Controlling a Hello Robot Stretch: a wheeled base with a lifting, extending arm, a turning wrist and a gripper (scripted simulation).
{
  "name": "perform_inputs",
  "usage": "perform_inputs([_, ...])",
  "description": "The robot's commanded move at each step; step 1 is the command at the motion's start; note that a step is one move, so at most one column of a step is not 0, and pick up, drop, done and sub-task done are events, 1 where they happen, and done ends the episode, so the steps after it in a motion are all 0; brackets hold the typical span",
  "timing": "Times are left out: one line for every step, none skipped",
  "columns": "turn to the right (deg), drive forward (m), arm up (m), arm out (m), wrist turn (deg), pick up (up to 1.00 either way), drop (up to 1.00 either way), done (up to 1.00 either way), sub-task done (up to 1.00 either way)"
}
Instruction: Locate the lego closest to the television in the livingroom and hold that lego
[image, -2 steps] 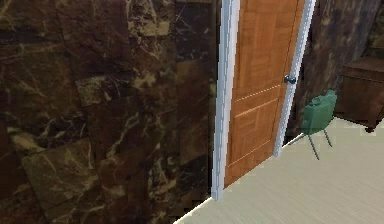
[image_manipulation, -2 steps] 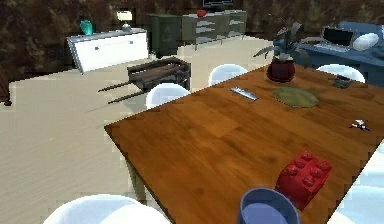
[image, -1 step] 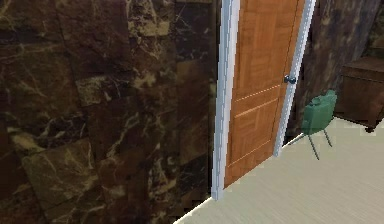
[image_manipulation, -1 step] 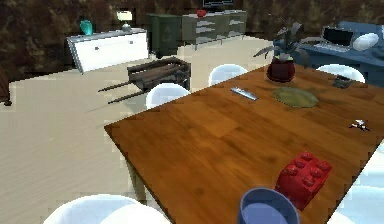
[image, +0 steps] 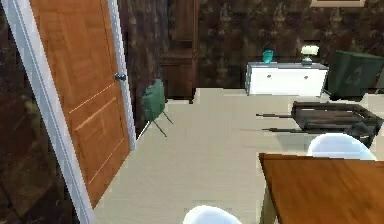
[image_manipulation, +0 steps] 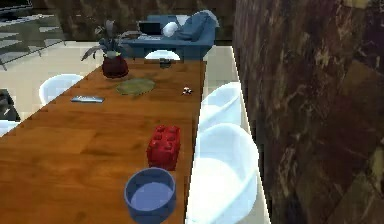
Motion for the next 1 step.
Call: perform_inputs([45.0, 0.0, 0.0, 0.0, 0.0, 0.0, 0.0, 0.0, 0.0])
